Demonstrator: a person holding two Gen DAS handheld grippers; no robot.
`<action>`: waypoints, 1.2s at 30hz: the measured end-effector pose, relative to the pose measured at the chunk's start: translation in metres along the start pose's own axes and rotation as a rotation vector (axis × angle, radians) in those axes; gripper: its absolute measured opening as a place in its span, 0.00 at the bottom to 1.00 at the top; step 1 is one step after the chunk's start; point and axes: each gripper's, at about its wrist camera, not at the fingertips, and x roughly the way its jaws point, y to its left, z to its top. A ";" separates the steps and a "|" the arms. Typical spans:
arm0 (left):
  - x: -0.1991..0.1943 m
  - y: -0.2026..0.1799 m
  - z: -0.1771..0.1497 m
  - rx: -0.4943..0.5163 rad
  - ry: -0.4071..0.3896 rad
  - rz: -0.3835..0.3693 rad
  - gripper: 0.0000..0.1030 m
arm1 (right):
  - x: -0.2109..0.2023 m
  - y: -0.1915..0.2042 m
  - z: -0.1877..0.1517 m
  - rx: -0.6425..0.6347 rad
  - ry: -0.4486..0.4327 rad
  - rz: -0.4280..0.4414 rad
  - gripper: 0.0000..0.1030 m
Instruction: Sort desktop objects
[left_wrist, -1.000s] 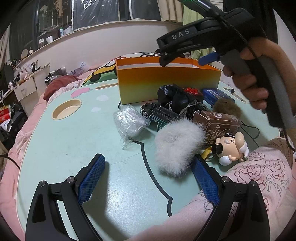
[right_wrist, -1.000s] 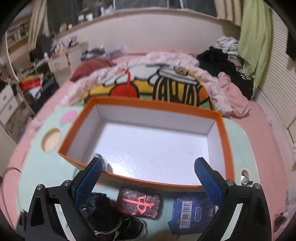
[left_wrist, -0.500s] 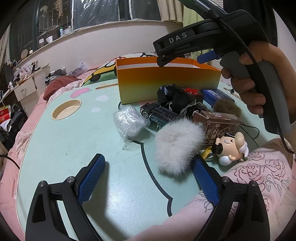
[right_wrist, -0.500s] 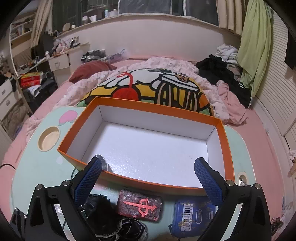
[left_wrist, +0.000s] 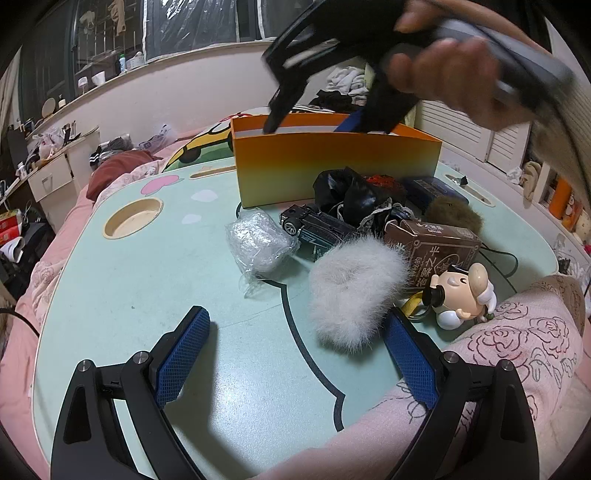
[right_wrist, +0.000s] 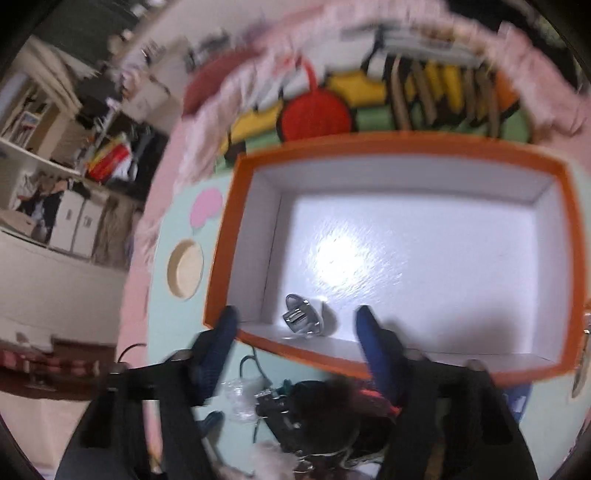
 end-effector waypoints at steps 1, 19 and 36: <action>0.000 0.000 0.000 0.000 0.000 0.000 0.91 | 0.006 0.002 0.003 -0.003 0.017 -0.027 0.59; 0.003 0.001 0.002 0.000 -0.001 -0.004 0.91 | -0.036 -0.012 -0.036 -0.066 -0.208 0.001 0.07; 0.001 0.002 0.001 0.000 -0.002 -0.004 0.91 | -0.060 -0.065 -0.132 -0.123 -0.379 -0.011 0.26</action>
